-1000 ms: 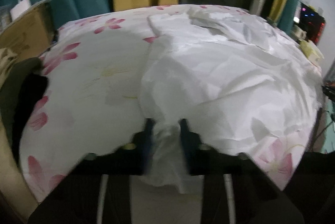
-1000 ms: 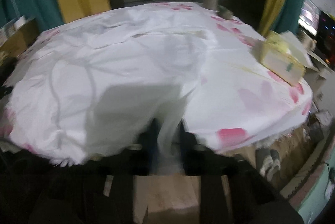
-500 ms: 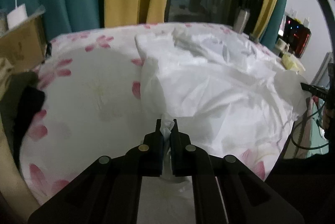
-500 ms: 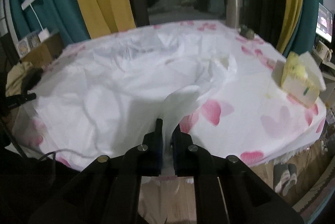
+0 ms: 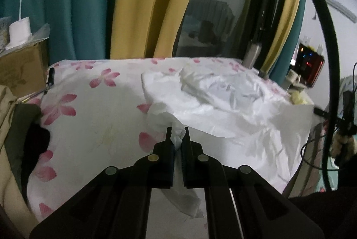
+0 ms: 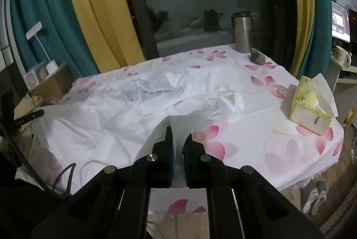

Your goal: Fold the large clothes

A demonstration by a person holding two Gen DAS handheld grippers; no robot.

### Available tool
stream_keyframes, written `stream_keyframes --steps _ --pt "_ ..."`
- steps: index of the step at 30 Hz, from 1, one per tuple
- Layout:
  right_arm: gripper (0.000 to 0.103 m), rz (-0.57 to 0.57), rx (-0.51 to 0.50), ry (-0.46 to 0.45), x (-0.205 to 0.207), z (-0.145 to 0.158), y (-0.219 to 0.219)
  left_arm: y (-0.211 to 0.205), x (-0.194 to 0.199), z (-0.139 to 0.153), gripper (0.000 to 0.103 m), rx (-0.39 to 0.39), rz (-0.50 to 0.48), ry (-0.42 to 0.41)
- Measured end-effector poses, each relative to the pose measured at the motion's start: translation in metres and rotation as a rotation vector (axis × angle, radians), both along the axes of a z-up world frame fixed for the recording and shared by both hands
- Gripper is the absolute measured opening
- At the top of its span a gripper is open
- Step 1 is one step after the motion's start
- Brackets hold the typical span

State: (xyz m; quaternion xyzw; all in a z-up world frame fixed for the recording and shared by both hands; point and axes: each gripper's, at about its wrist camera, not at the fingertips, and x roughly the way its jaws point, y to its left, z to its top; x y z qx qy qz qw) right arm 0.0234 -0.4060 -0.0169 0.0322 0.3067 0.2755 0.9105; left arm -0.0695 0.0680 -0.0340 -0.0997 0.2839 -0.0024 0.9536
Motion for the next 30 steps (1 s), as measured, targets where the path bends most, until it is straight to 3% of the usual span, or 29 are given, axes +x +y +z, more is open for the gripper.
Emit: stream_keyframes --steps 12,30 --pt "0.008 -0.069 0.043 -0.019 0.031 0.014 -0.017 0.011 0.025 0.023 0.006 0.041 0.039 -0.058" --pt "0.008 -0.108 0.043 -0.040 0.090 0.028 -0.023 0.019 0.084 0.035 0.006 0.080 0.067 -0.076"
